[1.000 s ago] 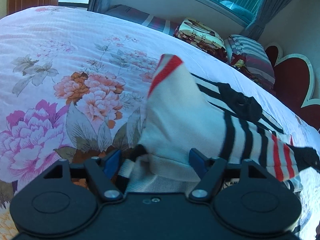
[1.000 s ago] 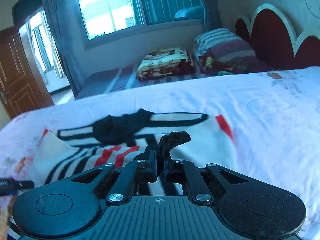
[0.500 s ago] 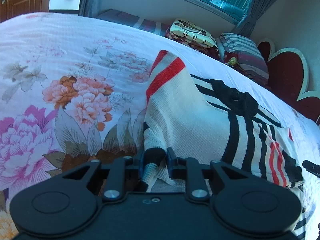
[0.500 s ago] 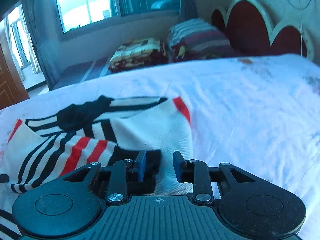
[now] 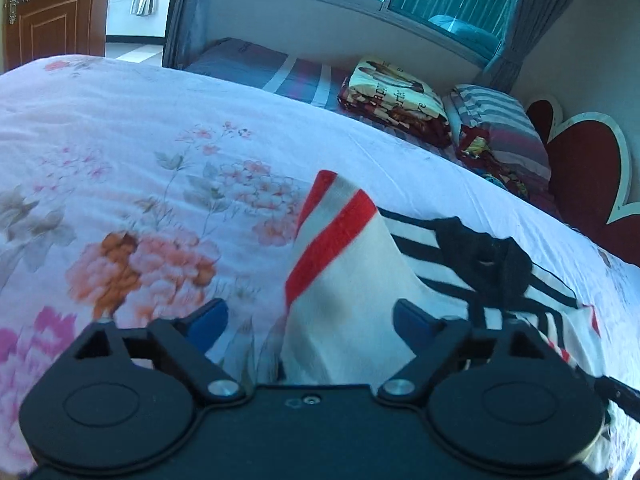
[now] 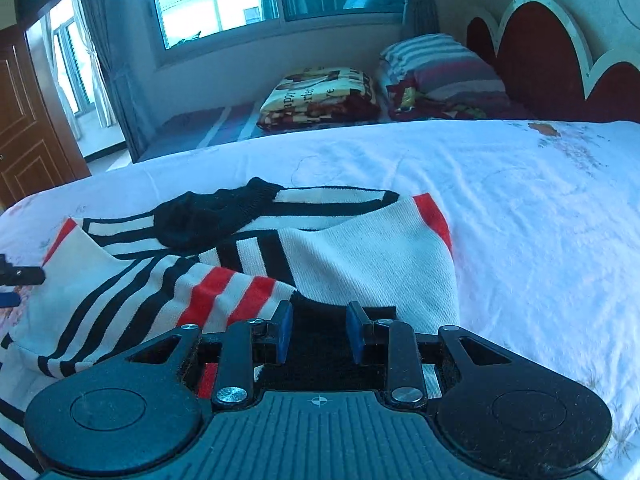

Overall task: Fold small clothes
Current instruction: 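Open the left tool and lift it away from the folded side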

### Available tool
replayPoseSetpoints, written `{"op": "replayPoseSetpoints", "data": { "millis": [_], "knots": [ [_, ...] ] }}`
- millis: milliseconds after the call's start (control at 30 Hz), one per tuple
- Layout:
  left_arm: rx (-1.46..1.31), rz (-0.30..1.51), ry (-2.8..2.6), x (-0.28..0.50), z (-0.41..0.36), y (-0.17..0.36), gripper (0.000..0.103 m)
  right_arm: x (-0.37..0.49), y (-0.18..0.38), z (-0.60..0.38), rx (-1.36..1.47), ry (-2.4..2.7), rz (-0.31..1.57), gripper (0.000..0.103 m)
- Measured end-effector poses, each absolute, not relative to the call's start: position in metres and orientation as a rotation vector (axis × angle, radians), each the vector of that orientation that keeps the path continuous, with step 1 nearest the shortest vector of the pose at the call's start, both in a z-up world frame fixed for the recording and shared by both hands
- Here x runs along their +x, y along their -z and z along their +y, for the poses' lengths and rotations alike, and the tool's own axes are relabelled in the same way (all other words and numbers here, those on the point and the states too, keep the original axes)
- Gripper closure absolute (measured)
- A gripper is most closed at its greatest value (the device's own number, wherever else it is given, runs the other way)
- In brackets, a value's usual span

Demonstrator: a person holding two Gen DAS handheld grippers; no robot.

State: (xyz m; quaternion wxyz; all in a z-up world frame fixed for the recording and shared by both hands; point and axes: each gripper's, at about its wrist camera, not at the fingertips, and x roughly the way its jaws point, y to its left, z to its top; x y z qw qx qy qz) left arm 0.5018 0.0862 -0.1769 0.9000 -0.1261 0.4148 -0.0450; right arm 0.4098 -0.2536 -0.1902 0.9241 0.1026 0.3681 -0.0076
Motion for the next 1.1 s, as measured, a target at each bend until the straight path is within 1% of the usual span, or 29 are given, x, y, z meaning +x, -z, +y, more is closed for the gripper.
{"op": "replayPoseSetpoints", "data": {
  "millis": [67, 133, 167, 233, 267, 300, 367, 400, 467, 533, 600, 633, 700, 767, 833, 900, 933, 967, 1100],
  "knots": [
    [-0.276, 0.881, 0.1, 0.52, 0.088, 0.185, 0.036, 0.414, 0.191, -0.254, 0.214, 0.02, 0.756, 0.074],
    [-0.286, 0.887, 0.099, 0.533, 0.09, 0.191, 0.041, 0.418, 0.194, -0.254, 0.215, 0.021, 0.758, 0.074],
    [-0.288, 0.884, 0.097, 0.538, 0.091, 0.193, 0.046, 0.42, 0.194, -0.253, 0.214, 0.021, 0.759, 0.074],
    [-0.291, 0.872, 0.104, 0.546, 0.093, 0.197, 0.061, 0.423, 0.196, -0.252, 0.212, 0.017, 0.762, 0.074],
    [-0.301, 0.865, 0.107, 0.548, 0.095, 0.198, 0.074, 0.425, 0.197, -0.251, 0.212, 0.016, 0.762, 0.074],
    [-0.314, 0.86, 0.102, 0.55, 0.097, 0.199, 0.077, 0.427, 0.198, -0.25, 0.213, 0.014, 0.762, 0.074],
    [-0.326, 0.84, 0.083, 0.552, 0.1, 0.2, 0.087, 0.431, 0.2, -0.247, 0.213, 0.008, 0.761, 0.074],
    [-0.329, 0.837, 0.076, 0.553, 0.102, 0.201, 0.089, 0.433, 0.201, -0.245, 0.209, 0.006, 0.759, 0.074],
    [-0.34, 0.836, 0.066, 0.556, 0.106, 0.206, 0.088, 0.437, 0.205, -0.24, 0.182, -0.001, 0.757, 0.074],
    [-0.329, 0.819, 0.064, 0.557, 0.108, 0.21, 0.088, 0.443, 0.22, -0.239, 0.137, 0.026, 0.807, 0.074],
    [-0.303, 0.829, 0.057, 0.558, 0.104, 0.207, 0.088, 0.442, 0.223, -0.245, 0.144, 0.017, 0.788, 0.074],
    [-0.274, 0.83, 0.052, 0.557, 0.101, 0.203, 0.087, 0.444, 0.221, -0.246, 0.153, 0.019, 0.798, 0.074],
    [-0.244, 0.827, 0.041, 0.552, 0.097, 0.194, 0.083, 0.444, 0.217, -0.246, 0.152, 0.022, 0.798, 0.074],
    [-0.262, 0.812, 0.045, 0.541, 0.095, 0.184, 0.074, 0.437, 0.21, -0.247, 0.168, 0.015, 0.777, 0.074],
    [-0.228, 0.781, 0.062, 0.529, 0.087, 0.172, 0.07, 0.431, 0.203, -0.245, 0.185, -0.001, 0.749, 0.074],
    [-0.192, 0.758, 0.093, 0.519, 0.075, 0.163, 0.058, 0.431, 0.196, -0.241, 0.193, -0.02, 0.738, 0.074],
    [-0.177, 0.758, 0.106, 0.518, 0.068, 0.161, 0.055, 0.432, 0.195, -0.24, 0.197, -0.031, 0.738, 0.074],
    [-0.17, 0.761, 0.12, 0.519, 0.063, 0.16, 0.054, 0.435, 0.194, -0.237, 0.2, -0.037, 0.74, 0.074],
    [-0.137, 0.833, 0.125, 0.529, 0.043, 0.177, 0.053, 0.445, 0.204, -0.23, 0.187, -0.042, 0.779, 0.074]
  ]
}}
